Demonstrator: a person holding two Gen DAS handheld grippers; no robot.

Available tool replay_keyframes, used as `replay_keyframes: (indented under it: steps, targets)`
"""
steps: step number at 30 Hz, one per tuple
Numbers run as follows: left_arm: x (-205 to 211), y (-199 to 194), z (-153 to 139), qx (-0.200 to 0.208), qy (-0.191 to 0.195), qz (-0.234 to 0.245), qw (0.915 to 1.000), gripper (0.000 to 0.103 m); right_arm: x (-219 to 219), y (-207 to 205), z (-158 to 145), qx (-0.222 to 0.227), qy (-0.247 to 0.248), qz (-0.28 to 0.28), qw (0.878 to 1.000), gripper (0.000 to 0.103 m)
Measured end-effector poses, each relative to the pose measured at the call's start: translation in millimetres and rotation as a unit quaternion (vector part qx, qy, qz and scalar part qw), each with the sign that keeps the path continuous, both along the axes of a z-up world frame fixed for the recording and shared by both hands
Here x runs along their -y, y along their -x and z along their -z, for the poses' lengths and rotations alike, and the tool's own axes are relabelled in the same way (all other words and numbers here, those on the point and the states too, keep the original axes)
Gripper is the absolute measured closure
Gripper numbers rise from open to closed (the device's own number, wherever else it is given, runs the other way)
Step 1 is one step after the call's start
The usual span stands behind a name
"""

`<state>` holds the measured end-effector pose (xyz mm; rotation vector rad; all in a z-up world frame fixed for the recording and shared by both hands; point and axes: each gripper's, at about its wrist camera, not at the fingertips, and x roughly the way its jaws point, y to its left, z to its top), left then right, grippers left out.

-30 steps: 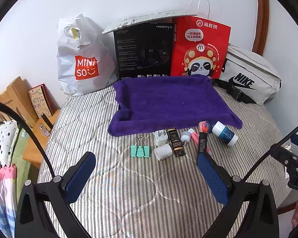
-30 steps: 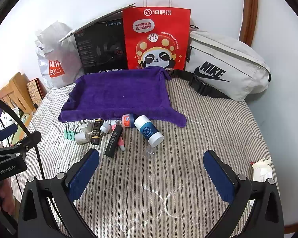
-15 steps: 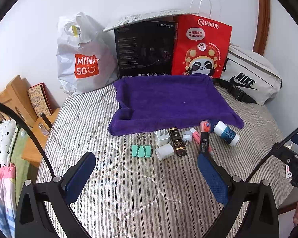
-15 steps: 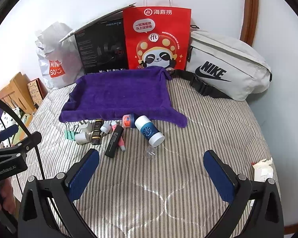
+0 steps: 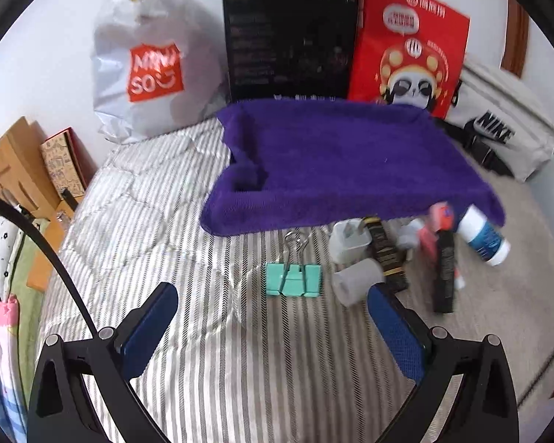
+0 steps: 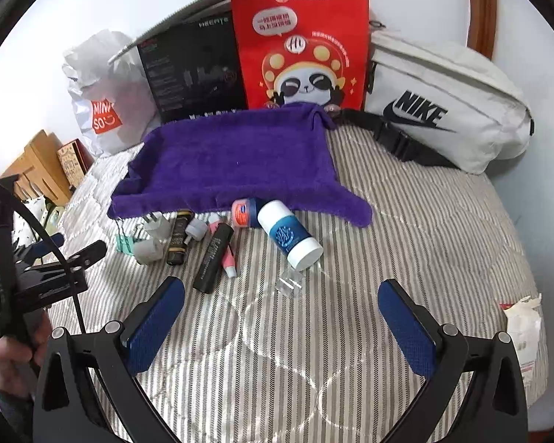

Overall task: Organize rigid objects
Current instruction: 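Grasp the green binder clip with left gripper while right gripper grasps the clear cap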

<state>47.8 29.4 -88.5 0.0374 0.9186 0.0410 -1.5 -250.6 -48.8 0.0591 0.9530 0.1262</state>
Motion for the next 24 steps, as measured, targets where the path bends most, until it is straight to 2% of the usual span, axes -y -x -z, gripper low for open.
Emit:
replay_keyframes:
  steps: [7,12,15,17,19,21,22,24]
  targets:
    - [-10.2,-18.9,33.1,-0.011,-0.015,0.012,0.9998,0.001,3.3,-10.2,28.6,-0.029,0.002,0.002,1.000,0.000]
    - [-16.5,-28.8,41.4,-0.012,0.024,0.010,0.9996,0.002,7.4,-17.7,42.2,-0.042,-0.003,0.011,0.999,0.000]
    - [-14.4,-32.2,46.0,-0.014,0.028,0.005,0.9995,0.003,8.9,-22.3,48.4,-0.045,-0.006,0.014,0.999,0.000]
    - [-13.0,-32.9,49.9,-0.016,0.030,0.004,0.9994,0.012,10.5,-24.7,52.3,-0.047,-0.005,0.015,0.999,0.000]
    - [-10.5,-31.5,50.6,-0.008,0.022,0.003,0.9997,0.015,11.6,-25.8,55.8,-0.045,-0.002,0.014,0.999,0.000]
    - [-6.8,-30.0,49.4,-0.001,0.023,0.015,0.9996,0.027,12.6,-26.7,60.1,-0.044,0.001,0.011,0.999,0.001]
    - [-4.9,-29.5,49.3,0.002,0.020,0.019,0.9996,0.029,12.8,-26.9,62.9,-0.043,0.004,0.008,0.999,0.001]
    - [-2.6,-29.1,48.2,0.006,0.023,0.030,0.9993,0.043,13.5,-26.7,66.8,-0.040,0.004,0.004,0.999,0.003]
